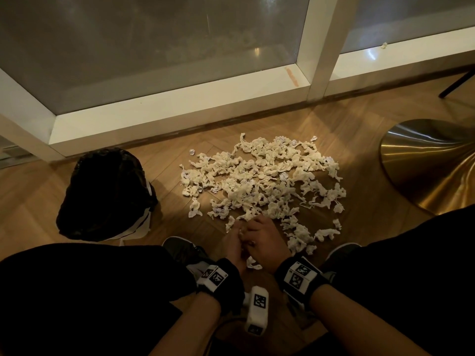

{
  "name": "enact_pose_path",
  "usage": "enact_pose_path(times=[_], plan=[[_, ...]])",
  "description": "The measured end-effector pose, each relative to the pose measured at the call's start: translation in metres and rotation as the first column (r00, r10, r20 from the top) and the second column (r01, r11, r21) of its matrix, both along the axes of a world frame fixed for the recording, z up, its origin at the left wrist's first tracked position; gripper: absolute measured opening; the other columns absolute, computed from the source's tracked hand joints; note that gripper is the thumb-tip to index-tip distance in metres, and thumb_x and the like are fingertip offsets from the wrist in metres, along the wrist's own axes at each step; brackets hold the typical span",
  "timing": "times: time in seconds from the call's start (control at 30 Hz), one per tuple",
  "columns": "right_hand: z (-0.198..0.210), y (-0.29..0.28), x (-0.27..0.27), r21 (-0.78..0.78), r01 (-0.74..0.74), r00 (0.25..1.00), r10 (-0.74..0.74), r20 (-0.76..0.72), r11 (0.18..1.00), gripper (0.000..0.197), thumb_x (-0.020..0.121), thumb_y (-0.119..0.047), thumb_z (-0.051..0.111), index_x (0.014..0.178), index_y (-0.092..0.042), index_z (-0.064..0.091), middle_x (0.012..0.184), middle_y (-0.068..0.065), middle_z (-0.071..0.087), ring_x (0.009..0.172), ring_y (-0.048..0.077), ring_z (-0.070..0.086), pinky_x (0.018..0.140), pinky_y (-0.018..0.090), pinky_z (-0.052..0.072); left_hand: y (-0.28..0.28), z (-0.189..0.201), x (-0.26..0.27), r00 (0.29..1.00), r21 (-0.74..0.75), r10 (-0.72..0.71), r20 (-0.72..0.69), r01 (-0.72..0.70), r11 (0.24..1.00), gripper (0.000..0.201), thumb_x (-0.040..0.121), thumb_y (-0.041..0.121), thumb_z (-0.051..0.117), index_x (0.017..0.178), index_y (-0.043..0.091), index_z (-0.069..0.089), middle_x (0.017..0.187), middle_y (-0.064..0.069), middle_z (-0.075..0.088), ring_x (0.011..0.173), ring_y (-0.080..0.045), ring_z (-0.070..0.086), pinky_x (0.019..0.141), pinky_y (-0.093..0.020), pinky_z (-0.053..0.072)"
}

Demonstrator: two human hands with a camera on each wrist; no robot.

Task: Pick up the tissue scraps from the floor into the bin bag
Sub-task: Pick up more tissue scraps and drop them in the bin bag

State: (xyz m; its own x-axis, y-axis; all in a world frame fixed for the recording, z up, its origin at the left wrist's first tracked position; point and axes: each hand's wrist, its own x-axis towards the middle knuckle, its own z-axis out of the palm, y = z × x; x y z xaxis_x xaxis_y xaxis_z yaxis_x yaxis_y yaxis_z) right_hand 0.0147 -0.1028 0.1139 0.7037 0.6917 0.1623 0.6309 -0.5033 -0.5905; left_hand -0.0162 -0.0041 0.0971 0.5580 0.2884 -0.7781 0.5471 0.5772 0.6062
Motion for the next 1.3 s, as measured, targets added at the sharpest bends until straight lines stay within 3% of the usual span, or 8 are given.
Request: enact_pose_path(times=[0.2, 0.27, 0.37, 0.57, 0.73, 0.83, 1.1, 1.3], plan=[[0.004, -0.001, 0.003, -0.071, -0.173, 0.981, 0.165, -0.1, 0.982, 0.031, 0.088, -0.029, 0.048, 0.095, -0.015, 0.074, 0.109, 0.004, 0.063, 0.102, 0.023, 0.052, 0.086, 0.038, 0.045, 0.014, -0.004, 0.006, 0.994, 0.135, -0.058, -0.09, 0.07, 0.988, 0.039, 0.097, 0.041, 0.046, 0.094, 0.009, 0.068, 0.084, -0.013, 0.068, 0.076, -0.025, 0.063, 0.066, -0.034, 0.049], [0.009, -0.003, 0.01, -0.034, -0.128, 0.961, 0.115, -0.25, 0.991, 0.022, 0.086, -0.026, 0.059, 0.09, -0.012, 0.076, 0.104, 0.004, 0.066, 0.094, 0.019, 0.059, 0.084, 0.039, 0.048, 0.013, 0.003, 0.006, 0.984, 0.16, -0.151, -0.094, 0.165, 0.973, 0.04, 0.099, 0.04, 0.041, 0.101, 0.008, 0.065, 0.074, -0.007, 0.064, 0.065, -0.019, 0.059, 0.063, -0.03, 0.048], [0.015, -0.008, 0.019, -0.053, -0.015, 0.907, -0.009, -0.421, 0.999, 0.007, 0.073, -0.017, 0.075, 0.079, -0.014, 0.074, 0.089, 0.0, 0.065, 0.081, 0.014, 0.061, 0.078, 0.039, 0.053, 0.008, 0.003, 0.0, 0.957, 0.146, -0.274, -0.092, 0.285, 0.947, 0.039, 0.1, 0.037, 0.038, 0.079, 0.014, 0.061, 0.047, 0.005, 0.055, 0.037, -0.008, 0.047, 0.043, -0.019, 0.033], [0.018, -0.019, 0.034, -0.19, 0.061, 0.802, -0.161, -0.575, 0.98, 0.046, 0.063, -0.029, 0.083, 0.096, -0.019, 0.052, 0.091, -0.006, 0.052, 0.075, 0.008, 0.05, 0.06, 0.023, 0.042, 0.002, 0.015, -0.001, 0.849, 0.185, -0.528, 0.027, 0.515, 0.837, 0.041, 0.1, 0.036, 0.042, 0.071, 0.012, 0.058, 0.052, 0.002, 0.057, 0.04, -0.007, 0.051, 0.043, -0.021, 0.037], [0.017, -0.028, 0.036, -0.294, -0.053, 0.749, -0.157, -0.644, 0.954, 0.069, 0.06, -0.03, 0.084, 0.12, -0.022, 0.05, 0.117, -0.003, 0.055, 0.099, 0.013, 0.055, 0.086, 0.031, 0.051, -0.002, 0.015, -0.01, 0.747, 0.237, -0.664, 0.032, 0.64, 0.731, 0.038, 0.1, 0.028, 0.044, 0.066, 0.012, 0.054, 0.047, 0.001, 0.048, 0.035, -0.009, 0.041, 0.038, -0.019, 0.03], [0.023, -0.027, 0.04, -0.36, -0.268, 0.727, -0.058, -0.684, 0.894, 0.065, 0.064, -0.026, 0.084, 0.122, -0.021, 0.055, 0.117, -0.001, 0.061, 0.096, 0.011, 0.057, 0.084, 0.026, 0.049, -0.007, 0.014, -0.014, 0.646, 0.204, -0.76, -0.079, 0.756, 0.622, 0.037, 0.1, 0.025, 0.038, 0.065, 0.016, 0.05, 0.046, 0.005, 0.044, 0.036, -0.009, 0.037, 0.041, -0.02, 0.026], [0.043, -0.022, 0.044, -0.119, -0.112, 0.808, 0.02, -0.588, 0.987, 0.038, 0.076, -0.027, 0.075, 0.109, -0.014, 0.06, 0.095, 0.001, 0.065, 0.083, 0.013, 0.06, 0.075, 0.027, 0.05, 0.005, 0.041, 0.01, 0.821, 0.319, -0.565, 0.086, 0.514, 0.796, 0.048, 0.098, 0.032, 0.048, 0.054, 0.013, 0.053, 0.039, 0.007, 0.044, 0.032, -0.006, 0.037, 0.04, -0.018, 0.03], [0.036, -0.026, 0.051, -0.052, -0.005, 0.786, -0.028, -0.617, 0.999, 0.031, 0.083, -0.034, 0.07, 0.11, -0.021, 0.061, 0.098, -0.003, 0.067, 0.087, 0.009, 0.064, 0.077, 0.025, 0.054, 0.032, 0.04, 0.021, 0.812, 0.523, -0.566, -0.146, 0.549, 0.652, 0.045, 0.095, 0.041, 0.052, 0.062, 0.009, 0.056, 0.051, -0.001, 0.049, 0.035, -0.006, 0.043, 0.038, -0.014, 0.035]])
